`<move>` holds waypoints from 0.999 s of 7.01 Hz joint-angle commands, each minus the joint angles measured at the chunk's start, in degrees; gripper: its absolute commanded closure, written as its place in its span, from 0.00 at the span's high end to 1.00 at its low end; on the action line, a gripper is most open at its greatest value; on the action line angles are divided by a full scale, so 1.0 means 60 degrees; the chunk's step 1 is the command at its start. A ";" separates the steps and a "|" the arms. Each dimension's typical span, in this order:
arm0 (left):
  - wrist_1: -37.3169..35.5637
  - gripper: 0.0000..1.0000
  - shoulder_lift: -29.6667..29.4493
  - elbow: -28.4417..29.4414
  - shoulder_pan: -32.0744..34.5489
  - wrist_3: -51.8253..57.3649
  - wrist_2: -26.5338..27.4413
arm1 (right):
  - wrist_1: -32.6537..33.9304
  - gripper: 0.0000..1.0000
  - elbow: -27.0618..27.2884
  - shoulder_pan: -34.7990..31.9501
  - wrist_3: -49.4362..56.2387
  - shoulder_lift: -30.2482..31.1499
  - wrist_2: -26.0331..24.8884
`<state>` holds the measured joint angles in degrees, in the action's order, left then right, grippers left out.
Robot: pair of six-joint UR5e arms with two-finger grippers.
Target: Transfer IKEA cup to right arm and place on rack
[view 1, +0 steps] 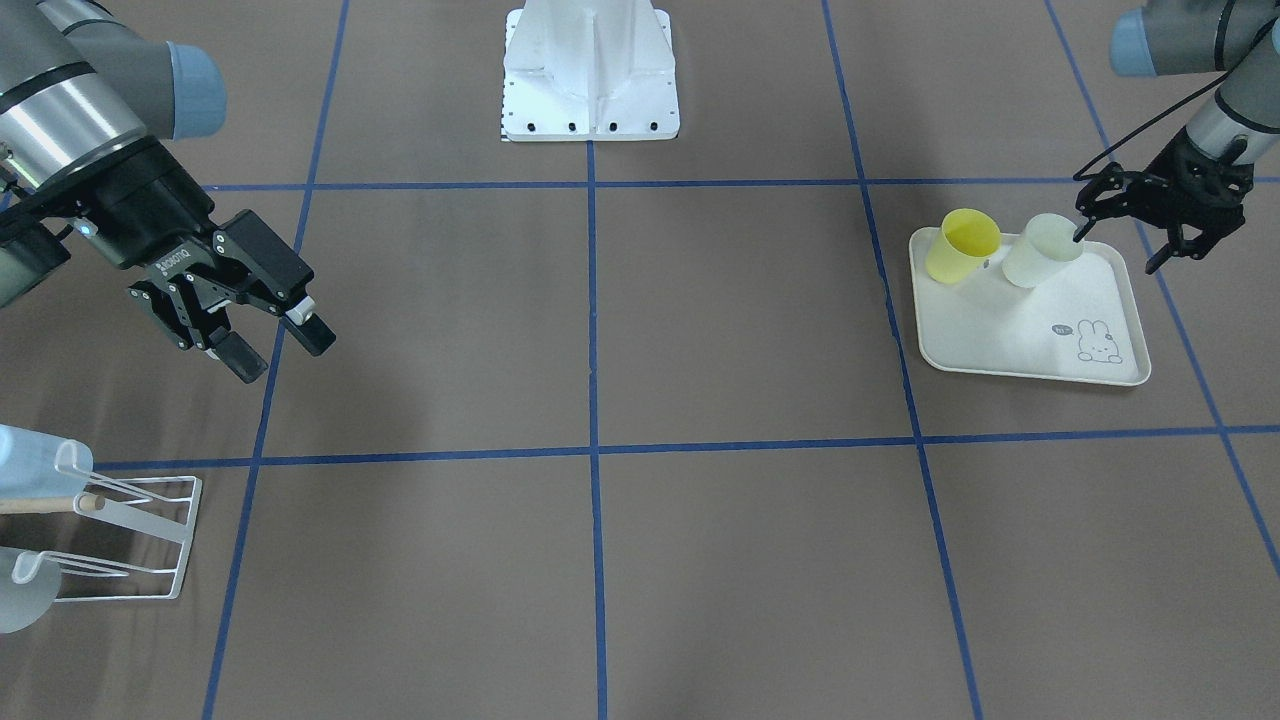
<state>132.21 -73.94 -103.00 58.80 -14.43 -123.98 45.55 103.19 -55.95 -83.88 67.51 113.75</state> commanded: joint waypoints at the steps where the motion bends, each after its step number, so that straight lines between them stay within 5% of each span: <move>1: 0.0011 1.00 0.0062 -0.0001 -0.0058 -0.0099 -0.0006 | -0.0120 1.00 -0.0045 -0.0006 0.0063 0.0085 0.0012; 7: 0.0011 1.00 -0.0318 0.0320 -0.0496 -0.0481 -0.0006 | -0.0194 1.00 -0.0103 -0.0006 0.0151 0.0158 0.0026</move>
<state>132.29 -75.43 -101.59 57.10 -17.02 -124.01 44.45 102.53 -55.99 -83.00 68.27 113.84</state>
